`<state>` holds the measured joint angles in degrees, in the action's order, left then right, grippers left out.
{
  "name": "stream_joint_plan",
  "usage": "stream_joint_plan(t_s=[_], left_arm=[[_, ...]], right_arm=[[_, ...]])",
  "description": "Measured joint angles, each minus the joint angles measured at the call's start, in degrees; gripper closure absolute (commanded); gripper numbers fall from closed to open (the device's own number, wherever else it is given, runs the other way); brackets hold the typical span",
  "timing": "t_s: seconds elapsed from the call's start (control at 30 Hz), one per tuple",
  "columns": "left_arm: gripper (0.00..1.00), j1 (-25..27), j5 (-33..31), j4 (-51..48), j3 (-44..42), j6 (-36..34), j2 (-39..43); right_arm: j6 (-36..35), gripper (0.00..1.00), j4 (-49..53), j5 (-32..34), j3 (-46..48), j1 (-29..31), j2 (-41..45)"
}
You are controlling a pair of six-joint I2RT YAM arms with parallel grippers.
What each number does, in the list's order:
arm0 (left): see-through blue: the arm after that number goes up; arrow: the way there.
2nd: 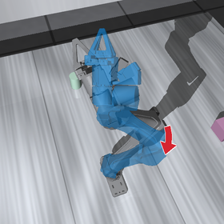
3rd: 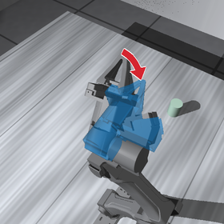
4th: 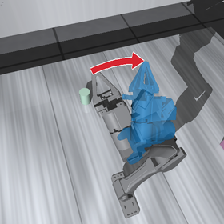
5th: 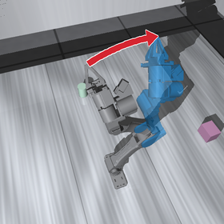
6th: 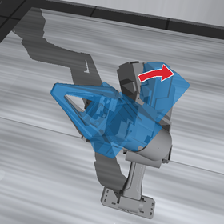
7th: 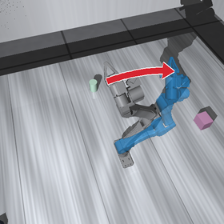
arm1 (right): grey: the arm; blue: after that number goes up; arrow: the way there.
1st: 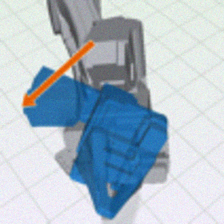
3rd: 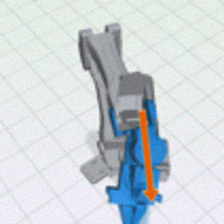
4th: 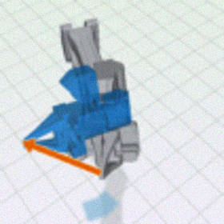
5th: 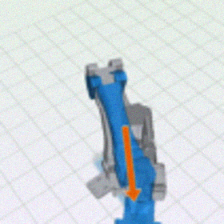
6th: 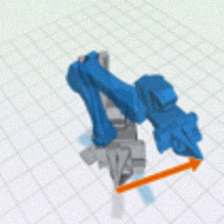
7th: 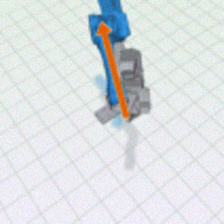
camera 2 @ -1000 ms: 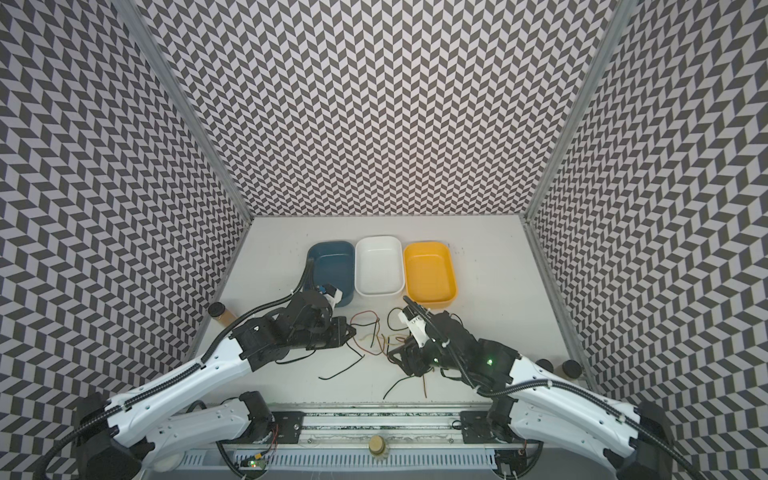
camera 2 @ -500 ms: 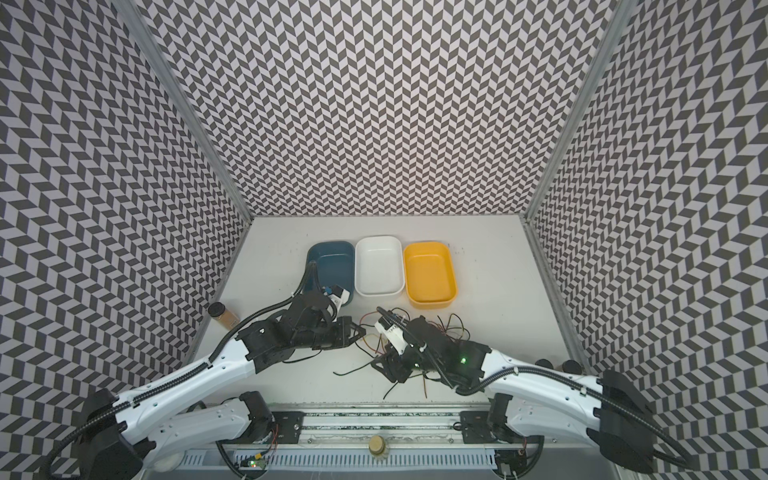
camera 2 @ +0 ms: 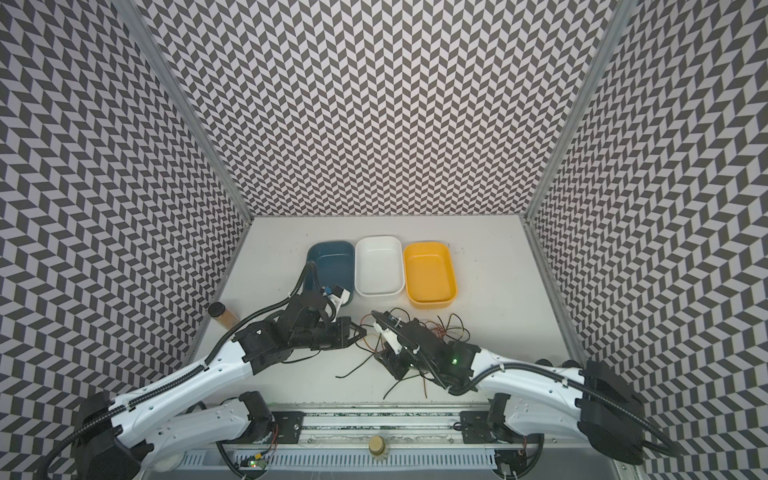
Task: Untangle the cables
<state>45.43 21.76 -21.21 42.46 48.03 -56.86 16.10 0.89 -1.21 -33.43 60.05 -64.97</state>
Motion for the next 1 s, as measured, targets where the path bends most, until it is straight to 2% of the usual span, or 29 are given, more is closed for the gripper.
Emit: stream_joint_plan(t_s=[0.1, 0.23, 0.4, 0.57, 0.7, 0.87, 1.0], left_arm=[[0.98, 0.00, 0.11, -0.35, 0.02, -0.42, 0.31], [0.97, 0.00, 0.35, -0.87, 0.17, -0.96, 0.33], [0.90, 0.00, 0.26, -1.36, 0.33, -1.73, 0.37], [0.78, -0.55, -0.33, -2.80, 0.70, -2.97, 0.42], [0.68, -3.17, -0.50, -4.85, 2.93, -4.55, -0.72], [0.60, -7.50, 0.15, -7.17, 7.30, -6.95, -3.56], [0.53, -8.41, 0.81, -8.70, 10.97, -8.98, -5.44]], right_arm=[[-0.39, 0.71, -0.11, 0.24, 0.11, 0.07, -0.90], [-0.81, 0.86, -0.42, 0.42, 0.26, 0.11, -1.90], [-1.09, 1.00, -0.39, 0.42, 0.26, 0.46, -1.90], [-1.14, 1.00, 0.63, -0.24, 0.83, 0.72, 0.48], [-1.11, 1.00, 2.05, -1.01, 1.88, 0.87, 3.56], [-1.11, 1.00, 5.22, -1.38, 3.58, 0.94, 7.02], [-1.05, 1.00, 8.17, -0.76, 3.80, 0.98, 10.03]])
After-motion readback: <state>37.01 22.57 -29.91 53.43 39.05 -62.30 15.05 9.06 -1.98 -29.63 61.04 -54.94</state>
